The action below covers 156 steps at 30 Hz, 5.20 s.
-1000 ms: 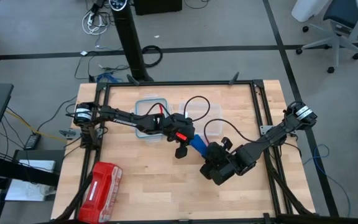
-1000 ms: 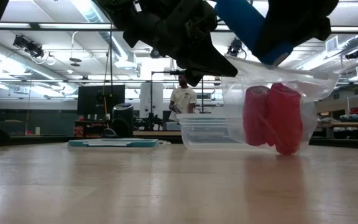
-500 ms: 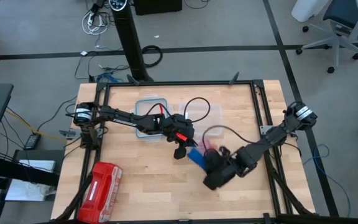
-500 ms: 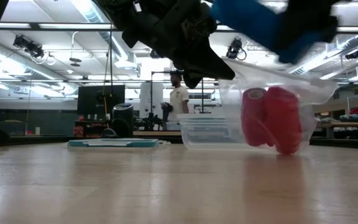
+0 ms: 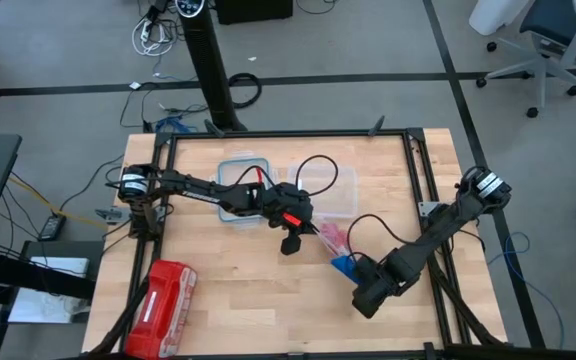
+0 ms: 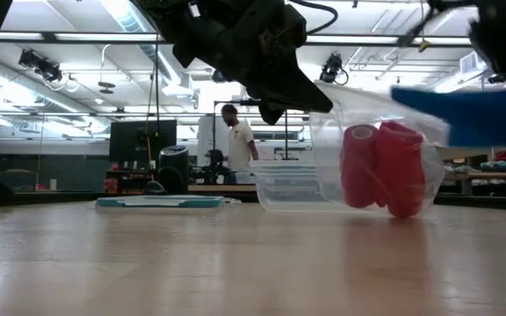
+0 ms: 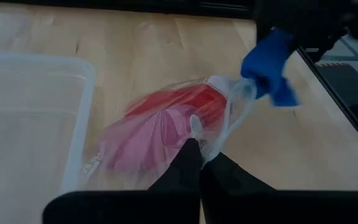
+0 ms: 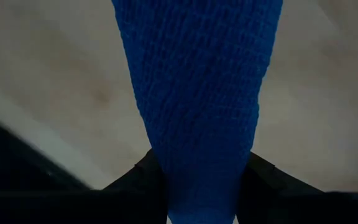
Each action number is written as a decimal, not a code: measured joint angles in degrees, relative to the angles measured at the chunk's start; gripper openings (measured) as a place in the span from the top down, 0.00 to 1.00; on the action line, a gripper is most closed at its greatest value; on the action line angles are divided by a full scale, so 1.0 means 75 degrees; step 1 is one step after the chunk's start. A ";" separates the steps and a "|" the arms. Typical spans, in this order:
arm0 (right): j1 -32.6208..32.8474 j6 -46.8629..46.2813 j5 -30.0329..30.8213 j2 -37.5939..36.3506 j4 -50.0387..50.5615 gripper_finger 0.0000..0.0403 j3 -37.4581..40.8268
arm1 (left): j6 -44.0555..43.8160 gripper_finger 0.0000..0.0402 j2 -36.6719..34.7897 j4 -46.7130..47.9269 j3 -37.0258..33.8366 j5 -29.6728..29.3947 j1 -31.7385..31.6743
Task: Roll bandage
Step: Put the blue bandage into the transparent zip bag
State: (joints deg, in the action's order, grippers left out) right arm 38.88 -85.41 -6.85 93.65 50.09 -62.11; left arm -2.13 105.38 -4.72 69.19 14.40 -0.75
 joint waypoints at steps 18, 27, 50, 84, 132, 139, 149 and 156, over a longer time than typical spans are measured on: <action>-0.0109 0.0690 -0.1285 -0.0079 -0.0215 0.42 0.1027 | -0.0003 1.00 0.0000 -0.0010 0.0000 -0.0196 -0.0006; -0.0427 0.0739 0.0381 -0.0055 -0.0177 0.37 0.0474 | 0.0006 1.00 0.0000 -0.0010 0.0000 -0.0196 -0.0006; -0.0841 0.2085 0.0553 0.0879 -0.0640 0.40 0.0524 | 0.0047 1.00 0.0000 0.0007 -0.0003 -0.0080 -0.0009; -0.0208 0.1962 0.1035 0.0737 0.1318 0.49 -0.0705 | 0.0026 1.00 0.0000 0.0028 -0.0003 0.0118 -0.0016; 0.0075 0.1704 0.2538 -0.0331 0.0015 0.67 0.0300 | -0.0116 1.00 0.0000 -0.0103 -0.0003 0.0209 -0.0052; 0.0407 0.1429 0.4903 -0.1193 -0.0042 0.67 0.0294 | -0.0169 1.00 0.0000 -0.0139 -0.0003 0.0206 -0.0052; 0.0607 0.1864 0.7319 -0.1609 -0.0495 0.67 0.0288 | -0.0353 1.00 0.0000 -0.0188 -0.0003 0.0203 -0.0055; 0.0772 0.2610 0.7489 -0.1814 -0.1637 0.67 0.0286 | -0.0351 1.00 0.0000 -0.0192 -0.0003 0.0206 -0.0055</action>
State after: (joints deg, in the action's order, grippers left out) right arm 44.68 -65.83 49.32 80.04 37.81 -59.96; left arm -4.77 105.38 -6.16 69.17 15.94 -1.17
